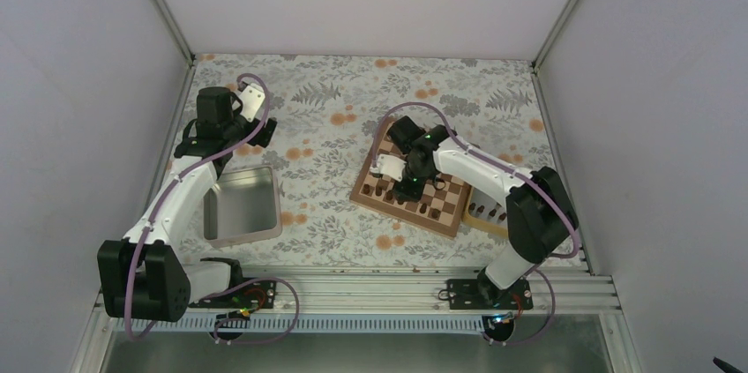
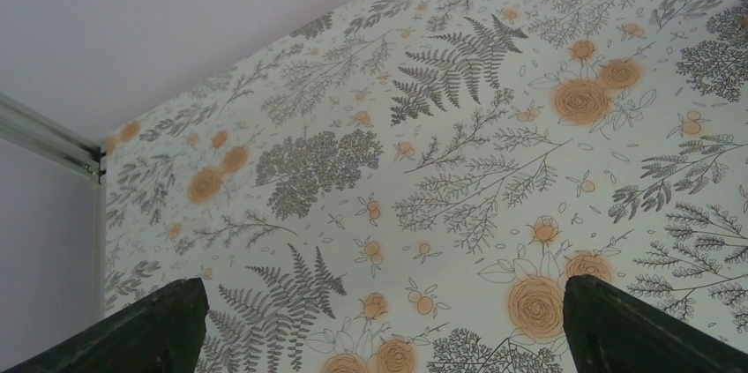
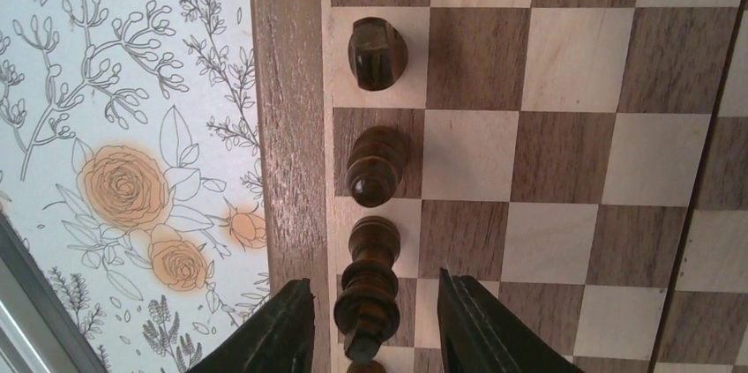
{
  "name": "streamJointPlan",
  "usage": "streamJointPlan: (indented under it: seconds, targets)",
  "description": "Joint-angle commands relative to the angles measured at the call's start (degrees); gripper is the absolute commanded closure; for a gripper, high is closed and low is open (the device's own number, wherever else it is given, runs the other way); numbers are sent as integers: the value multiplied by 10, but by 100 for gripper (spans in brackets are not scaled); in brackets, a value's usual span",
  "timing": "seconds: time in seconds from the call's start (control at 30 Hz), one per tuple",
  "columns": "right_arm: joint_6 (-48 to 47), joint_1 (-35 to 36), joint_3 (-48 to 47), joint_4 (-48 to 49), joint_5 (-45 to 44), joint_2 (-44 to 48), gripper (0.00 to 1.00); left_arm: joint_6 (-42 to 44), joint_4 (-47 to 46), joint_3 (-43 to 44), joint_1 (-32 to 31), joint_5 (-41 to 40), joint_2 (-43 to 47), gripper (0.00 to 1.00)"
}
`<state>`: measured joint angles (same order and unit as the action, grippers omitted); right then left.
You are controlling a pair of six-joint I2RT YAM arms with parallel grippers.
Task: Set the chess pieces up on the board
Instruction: Place the chess piece on the chessboard, then pick up the chess piece from the storage box.
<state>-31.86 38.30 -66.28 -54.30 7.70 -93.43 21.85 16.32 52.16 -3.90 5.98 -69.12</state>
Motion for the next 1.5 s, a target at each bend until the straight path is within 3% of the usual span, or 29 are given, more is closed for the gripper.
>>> streamJointPlan:
  seconds: [0.0, 0.27, 0.43, 0.67, 0.8, 1.1, 1.47]
  targets:
    - [3, 5, -21, -17, 3, 36, 61, -2, -10, -1, 2, -4, -2, 0]
    - [-10, -81, -22, -32, 28, 127, 56, -2, -8, 1, 2, -6, 0, 0]
    - [-42, -233, 10, -40, 10, 198, 54, -2, -7, 2, 2, -2, 2, 0]
    - [-100, -473, 62, -41, 11, 226, 53, -7, 18, 28, 2, -2, -1, 0]
    - [-108, -542, 76, -30, 9, 213, 53, 1, 5, 12, 1, -17, 10, 0]
    - [-100, -596, 76, -11, -57, 170, 54, 4, 19, 19, 1, -22, 12, 0]
    - [-104, -574, 120, -48, -57, 155, 62, 8, 21, 15, -2, -31, -15, 0]
